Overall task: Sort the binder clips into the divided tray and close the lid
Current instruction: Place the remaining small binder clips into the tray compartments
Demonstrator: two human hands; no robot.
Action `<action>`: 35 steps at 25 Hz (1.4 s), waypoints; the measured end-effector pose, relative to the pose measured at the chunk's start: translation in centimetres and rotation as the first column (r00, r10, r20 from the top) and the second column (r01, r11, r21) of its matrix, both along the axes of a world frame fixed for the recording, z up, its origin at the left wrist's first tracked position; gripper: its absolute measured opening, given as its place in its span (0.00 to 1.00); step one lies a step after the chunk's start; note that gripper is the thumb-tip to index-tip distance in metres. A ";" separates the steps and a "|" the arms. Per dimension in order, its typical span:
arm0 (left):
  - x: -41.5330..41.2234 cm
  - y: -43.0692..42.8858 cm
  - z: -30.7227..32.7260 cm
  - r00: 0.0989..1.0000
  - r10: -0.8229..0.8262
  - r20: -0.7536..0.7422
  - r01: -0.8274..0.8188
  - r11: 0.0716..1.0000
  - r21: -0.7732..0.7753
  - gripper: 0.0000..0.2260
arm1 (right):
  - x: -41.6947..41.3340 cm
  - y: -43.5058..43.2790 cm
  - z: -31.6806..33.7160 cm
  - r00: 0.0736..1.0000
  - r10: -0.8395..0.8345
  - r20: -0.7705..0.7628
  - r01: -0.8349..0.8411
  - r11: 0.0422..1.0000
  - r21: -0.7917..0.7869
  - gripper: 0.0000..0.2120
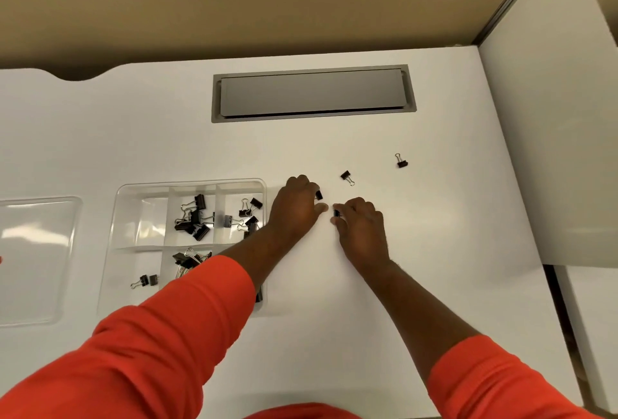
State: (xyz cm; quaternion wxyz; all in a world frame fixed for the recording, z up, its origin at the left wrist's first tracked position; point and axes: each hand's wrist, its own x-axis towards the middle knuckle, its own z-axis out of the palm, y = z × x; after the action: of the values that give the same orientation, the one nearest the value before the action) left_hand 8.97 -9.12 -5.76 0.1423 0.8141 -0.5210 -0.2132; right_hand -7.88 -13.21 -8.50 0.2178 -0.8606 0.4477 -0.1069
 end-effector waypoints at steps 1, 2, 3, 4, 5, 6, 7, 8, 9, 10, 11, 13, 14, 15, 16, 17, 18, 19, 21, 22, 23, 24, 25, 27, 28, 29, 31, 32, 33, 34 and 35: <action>-0.1 0.0 -0.1 1.000 0.006 0.009 -0.006 1.000 -0.003 0.14 | -0.3 0.3 0.2 1.000 -0.003 -0.003 0.003 1.000 0.010 0.11; -0.3 -0.1 -0.1 1.000 0.007 0.023 -0.007 1.000 -0.004 0.12 | -0.5 0.6 0.3 1.000 -0.005 -0.004 0.005 1.000 0.026 0.11; -0.5 -0.1 -0.1 0.999 0.002 0.034 -0.002 1.000 -0.001 0.11 | -0.8 0.8 0.4 1.000 -0.005 -0.001 0.005 0.999 0.046 0.11; -0.7 0.0 0.0 0.999 -0.006 0.039 0.006 1.000 0.003 0.10 | -1.0 1.1 0.5 1.000 -0.002 0.007 0.002 0.998 0.065 0.10; -0.9 0.2 0.2 0.999 -0.015 0.036 0.015 1.000 0.001 0.10 | -1.3 1.3 0.7 1.000 0.003 0.021 -0.005 0.997 0.079 0.10; -1.1 0.6 0.5 0.999 -0.020 0.025 0.020 1.000 -0.010 0.10 | -1.4 1.6 1.1 0.999 0.006 0.041 -0.010 0.996 0.089 0.09; -1.2 1.1 0.9 1.000 -0.022 0.007 0.022 0.999 -0.029 0.10 | -1.5 1.9 1.5 0.998 0.003 0.066 -0.009 0.995 0.101 0.10; -1.3 1.8 1.2 1.000 -0.022 -0.017 0.021 0.998 -0.055 0.10 | -1.6 2.2 2.0 0.996 -0.009 0.093 -0.002 0.993 0.118 0.10; -1.4 2.6 1.6 0.999 -0.025 -0.043 0.021 0.996 -0.086 0.10 | -1.6 2.7 2.5 0.992 -0.024 0.122 0.008 0.991 0.135 0.10; -1.5 3.4 2.1 0.997 -0.028 -0.067 0.020 0.993 -0.120 0.09 | -1.6 3.3 3.0 0.988 -0.039 0.150 0.017 0.989 0.149 0.11; -1.5 4.3 2.5 0.996 -0.034 -0.085 0.020 0.988 -0.153 0.09 | -1.5 3.9 3.3 0.984 -0.053 0.173 0.025 0.987 0.160 0.11; -1.5 6.1 3.5 0.995 -0.034 -0.099 0.012 0.976 -0.216 0.10 | -1.1 5.2 3.9 0.977 -0.075 0.202 0.039 0.984 0.175 0.12; -1.4 7.1 4.0 0.995 -0.028 -0.101 0.002 0.970 -0.242 0.10 | -0.7 5.9 4.2 0.974 -0.076 0.214 0.039 0.984 0.174 0.12; -1.2 8.1 4.3 0.995 -0.021 -0.100 -0.006 0.965 -0.263 0.10 | -0.3 6.6 4.4 0.971 -0.069 0.227 0.031 0.986 0.165 0.12; -0.9 9.1 4.7 0.995 -0.016 -0.094 -0.011 0.959 -0.282 0.10 | 0.1 7.3 4.7 0.969 -0.053 0.242 0.016 0.988 0.153 0.12; -0.5 10.2 5.0 0.996 -0.009 -0.088 -0.018 0.954 -0.298 0.09 | 0.6 8.1 5.0 0.966 -0.032 0.257 -0.003 0.991 0.136 0.12; 0.0 11.3 5.3 0.996 -0.001 -0.086 -0.026 0.950 -0.310 0.09 | 1.1 8.9 5.4 0.962 -0.010 0.273 -0.023 0.993 0.116 0.12; 0.5 12.5 5.6 0.996 0.008 -0.089 -0.036 0.947 -0.318 0.09 | 1.6 9.7 5.7 0.957 0.009 0.289 -0.039 0.994 0.100 0.12; 1.7 14.5 6.2 0.995 0.023 -0.094 -0.052 0.943 -0.327 0.08 | 2.7 11.1 6.1 0.951 0.018 0.307 -0.052 0.994 0.101 0.13; 2.4 15.8 6.7 0.995 0.035 -0.092 -0.064 0.941 -0.332 0.09 | 3.5 12.1 6.4 0.949 0.025 0.314 -0.060 0.993 0.103 0.13; 3.2 17.1 7.0 0.995 0.049 -0.089 -0.076 0.938 -0.339 0.09 | 4.3 13.0 6.7 0.947 0.036 0.320 -0.072 0.992 0.102 0.14; 4.0 18.4 7.2 0.994 0.063 -0.084 -0.089 0.932 -0.352 0.09 | 5.2 13.8 7.0 0.944 0.051 0.327 -0.088 0.991 0.099 0.13; 5.0 19.8 7.4 0.993 0.082 -0.084 -0.108 0.926 -0.363 0.10 | 6.1 14.6 7.3 0.940 0.070 0.335 -0.108 0.989 0.096 0.13; 7.0 22.6 7.6 0.989 0.127 -0.075 -0.146 0.917 -0.372 0.09 | 8.0 16.4 7.9 0.936 0.097 0.340 -0.140 0.984 0.105 0.12; 7.9 23.9 7.7 0.987 0.145 -0.070 -0.161 0.913 -0.375 0.09 | 8.9 17.1 8.2 0.937 0.103 0.334 -0.149 0.982 0.114 0.13; 8.8 25.0 7.6 0.984 0.165 -0.072 -0.180 0.908 -0.380 0.09 | 9.7 17.8 8.4 0.939 0.109 0.327 -0.156 0.980 0.122 0.13; 10.9 27.5 7.4 0.978 0.195 -0.077 -0.210 0.899 -0.384 0.09 | 11.5 19.3 8.7 0.938 0.136 0.318 -0.179 0.978 0.109 0.13; 11.8 28.6 7.2 0.978 0.197 -0.064 -0.206 0.899 -0.386 0.09 | 12.2 20.1 8.8 0.935 0.153 0.320 -0.193 0.977 0.096 0.13; 12.7 29.6 6.8 0.980 0.194 -0.045 -0.196 0.901 -0.386 0.09 | 12.9 20.8 8.8 0.930 0.169 0.326 -0.206 0.975 0.082 0.13; 13.5 30.5 6.4 0.981 0.192 -0.028 -0.188 0.904 -0.383 0.10 | 13.6 21.4 8.8 0.926 0.184 0.331 -0.218 0.974 0.069 0.12; 14.3 31.4 6.0 0.980 0.198 -0.022 -0.192 0.908 -0.374 0.10 | 14.2 22.0 8.7 0.924 0.196 0.329 -0.227 0.972 0.059 0.12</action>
State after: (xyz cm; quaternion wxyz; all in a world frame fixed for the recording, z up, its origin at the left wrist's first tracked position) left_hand 23.24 22.24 0.28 0.3109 0.8218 -0.4693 -0.0879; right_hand 6.37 8.80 0.25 0.3391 -0.8634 0.3154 -0.2000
